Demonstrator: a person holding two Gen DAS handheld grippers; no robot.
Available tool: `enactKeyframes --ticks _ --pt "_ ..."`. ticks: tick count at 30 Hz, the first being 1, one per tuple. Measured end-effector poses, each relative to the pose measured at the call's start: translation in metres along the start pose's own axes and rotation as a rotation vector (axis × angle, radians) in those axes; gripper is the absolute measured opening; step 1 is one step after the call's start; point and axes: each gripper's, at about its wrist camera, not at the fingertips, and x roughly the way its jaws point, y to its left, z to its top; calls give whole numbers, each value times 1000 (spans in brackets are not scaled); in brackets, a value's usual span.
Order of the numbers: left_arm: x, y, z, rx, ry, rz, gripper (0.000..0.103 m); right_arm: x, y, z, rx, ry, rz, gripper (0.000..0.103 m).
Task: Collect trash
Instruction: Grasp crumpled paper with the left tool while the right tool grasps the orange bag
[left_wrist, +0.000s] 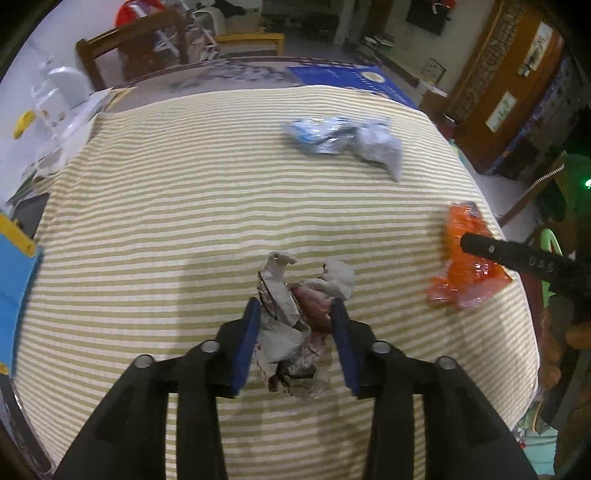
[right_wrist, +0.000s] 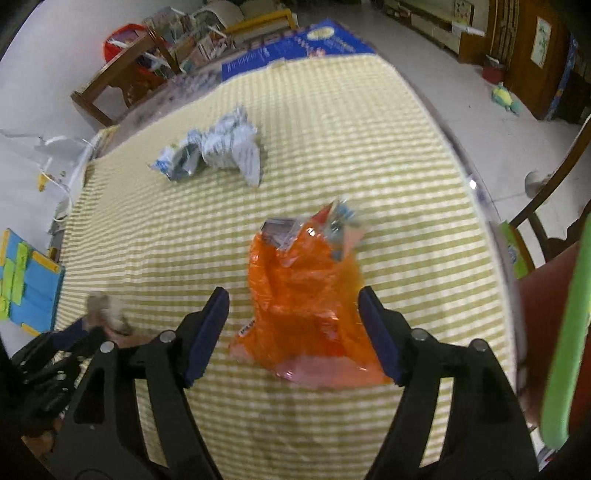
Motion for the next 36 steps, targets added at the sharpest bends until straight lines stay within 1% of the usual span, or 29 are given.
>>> enactKeyframes --ticks 1,2,3,4,5,7,8,10,13,16,19,20,21,22,24,26,31,36 --pt "0 4 0 -3 -2 2 45 3 3 -1 4 -1 -2 70" --pt "1 9 2 -3 -5 4 51 4 5 -2 6 0 -4 70" --pt "1 12 3 -2 -6 3 57 5 7 -3 3 2 -13 67" --pt "3 14 4 0 -6 1 60 6 9 -3 0 -1 -21 59" --pt "6 16 5 7 -2 -2 63 4 12 -3 -5 -13 -34 56" --pt "10 16 5 24 3 -1 68 1 15 -3 -1 -20 -31 51" --pt "14 15 7 36 9 3 72 -2 16 -4 4 -30 -31 50" --pt "21 16 8 47 33 2 72 -10 20 -6 6 -52 -35 50" --pt "20 22 9 44 26 2 72 -20 24 -8 14 -75 -30 49" --pt "24 26 10 42 37 -13 72 -34 27 -12 27 -105 -19 50" --pt "26 26 8 30 53 -40 69 -45 33 -13 18 -127 -12 50" --pt "26 27 7 18 56 -51 60 -51 37 -14 8 -140 -10 50" --pt "26 28 6 13 56 -47 46 -57 41 -15 -2 -155 -7 50" --pt "25 28 5 12 54 -42 42 -62 44 -15 -13 -167 -3 50" --pt "19 29 6 -2 42 -56 35 -70 51 -15 -29 -186 3 50" --pt "11 26 9 -3 18 -60 33 -79 56 -15 -41 -206 12 50" --pt "-16 9 19 28 -70 -51 33 -101 66 -16 -72 -266 12 50" --pt "-42 -10 36 53 -140 -69 33 -123 65 -20 -76 -325 8 50"
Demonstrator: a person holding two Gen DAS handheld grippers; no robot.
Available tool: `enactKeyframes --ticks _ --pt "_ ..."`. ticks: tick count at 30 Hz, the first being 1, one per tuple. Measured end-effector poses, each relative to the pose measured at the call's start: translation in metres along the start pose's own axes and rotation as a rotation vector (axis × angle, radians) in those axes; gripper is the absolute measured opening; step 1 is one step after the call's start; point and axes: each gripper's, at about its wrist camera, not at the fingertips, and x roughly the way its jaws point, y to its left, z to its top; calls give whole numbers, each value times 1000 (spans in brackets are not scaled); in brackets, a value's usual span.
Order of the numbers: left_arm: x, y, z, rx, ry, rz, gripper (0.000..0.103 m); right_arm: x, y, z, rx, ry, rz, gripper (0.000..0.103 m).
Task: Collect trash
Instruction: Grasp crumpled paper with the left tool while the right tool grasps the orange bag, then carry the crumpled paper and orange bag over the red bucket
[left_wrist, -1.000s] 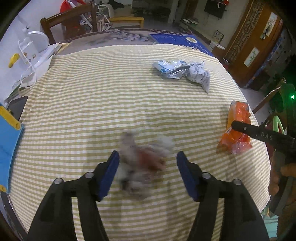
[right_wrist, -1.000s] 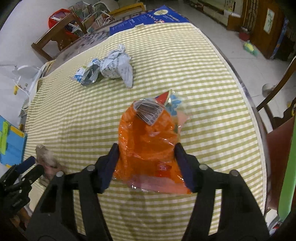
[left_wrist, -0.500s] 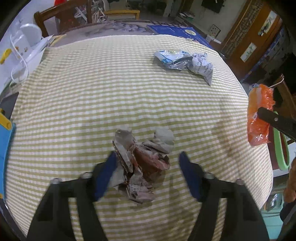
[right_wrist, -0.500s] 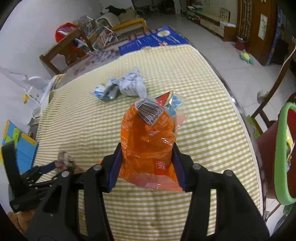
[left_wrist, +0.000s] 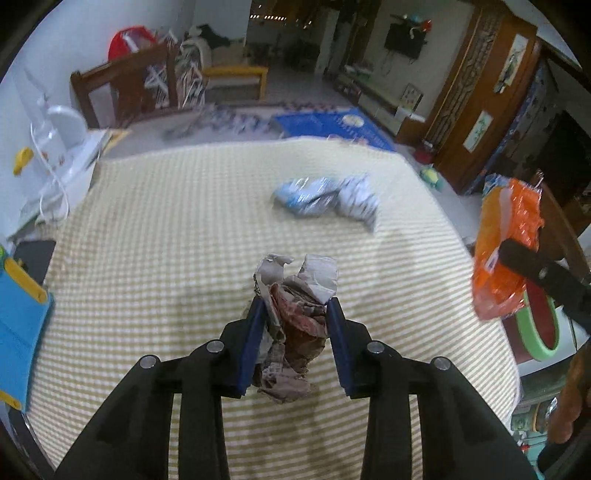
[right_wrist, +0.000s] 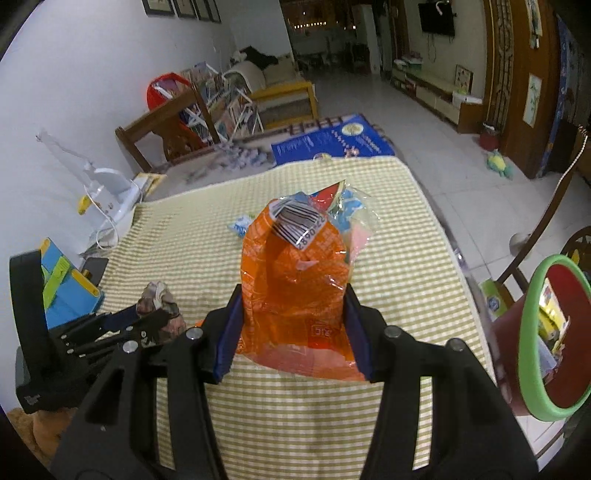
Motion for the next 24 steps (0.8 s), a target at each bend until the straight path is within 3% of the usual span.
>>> enactKeyframes --ticks 11,24 --pt "-29 -26 27 44 -100 -19 33 -27 -20 1 34 -63 -37 50" --pt "-44 -66 40 120 -159 -31 33 -38 -44 -1 64 -74 -52 50"
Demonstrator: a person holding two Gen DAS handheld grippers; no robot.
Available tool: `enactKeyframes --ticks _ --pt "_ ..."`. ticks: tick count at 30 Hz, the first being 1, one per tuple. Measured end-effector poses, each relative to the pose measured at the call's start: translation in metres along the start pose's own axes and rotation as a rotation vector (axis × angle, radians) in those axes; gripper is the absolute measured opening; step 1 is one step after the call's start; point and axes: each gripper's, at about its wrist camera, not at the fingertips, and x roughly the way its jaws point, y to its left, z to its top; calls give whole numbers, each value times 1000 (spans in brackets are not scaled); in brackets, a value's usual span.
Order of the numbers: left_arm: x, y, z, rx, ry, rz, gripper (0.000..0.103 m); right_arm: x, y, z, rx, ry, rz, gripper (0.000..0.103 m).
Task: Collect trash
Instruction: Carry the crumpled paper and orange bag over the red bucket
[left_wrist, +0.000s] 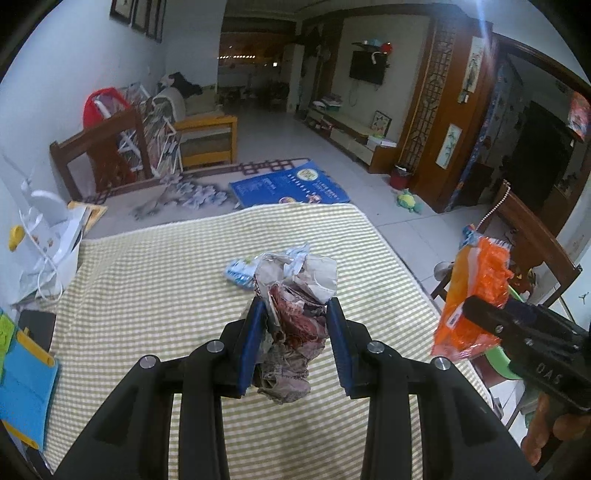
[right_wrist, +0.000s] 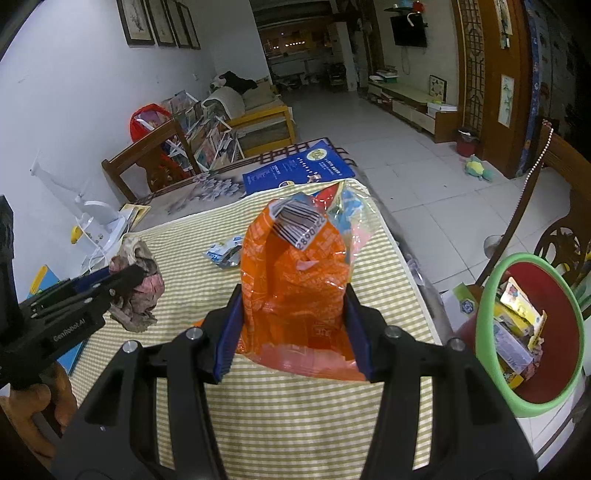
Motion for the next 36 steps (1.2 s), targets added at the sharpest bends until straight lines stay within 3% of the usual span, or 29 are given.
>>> enactKeyframes --ticks 20,36 --pt "5 -66 21 83 -49 -22 33 -19 -62 3 72 -22 -67 50" --pt "21 -120 25 98 -44 -40 33 -31 -118 5 101 -27 -94 50"
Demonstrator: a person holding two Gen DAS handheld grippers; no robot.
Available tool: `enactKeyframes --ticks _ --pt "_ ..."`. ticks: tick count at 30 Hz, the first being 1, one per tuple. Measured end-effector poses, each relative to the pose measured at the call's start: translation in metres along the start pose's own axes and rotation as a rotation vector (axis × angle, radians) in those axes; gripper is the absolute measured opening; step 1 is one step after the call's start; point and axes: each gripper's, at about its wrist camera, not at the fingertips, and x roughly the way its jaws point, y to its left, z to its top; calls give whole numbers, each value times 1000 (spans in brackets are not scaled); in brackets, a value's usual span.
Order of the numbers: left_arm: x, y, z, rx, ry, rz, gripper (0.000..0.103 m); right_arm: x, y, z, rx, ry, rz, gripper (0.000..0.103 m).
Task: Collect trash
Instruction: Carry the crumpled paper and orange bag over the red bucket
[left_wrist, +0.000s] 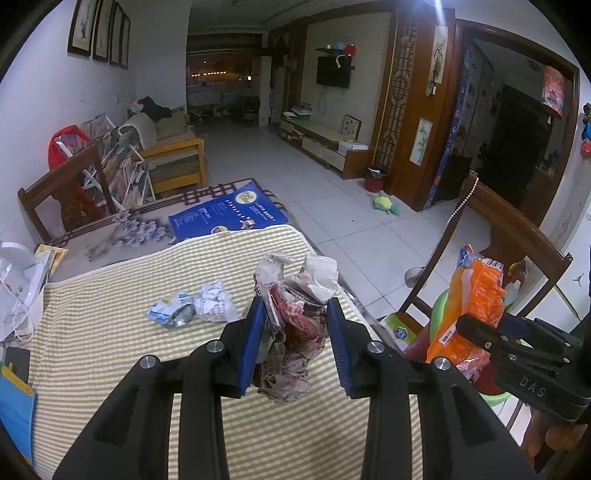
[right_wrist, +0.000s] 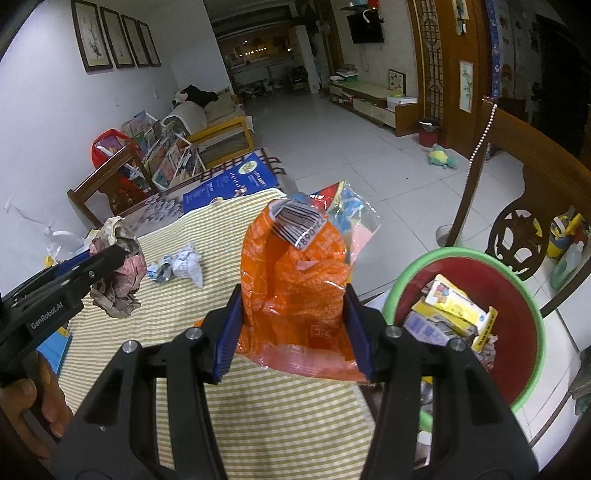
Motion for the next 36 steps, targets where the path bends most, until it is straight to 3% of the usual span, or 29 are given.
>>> enactKeyframes --ticks 36 --pt "22 -135 15 81 1 -39 33 -29 -126 15 67 -39 -28 50"
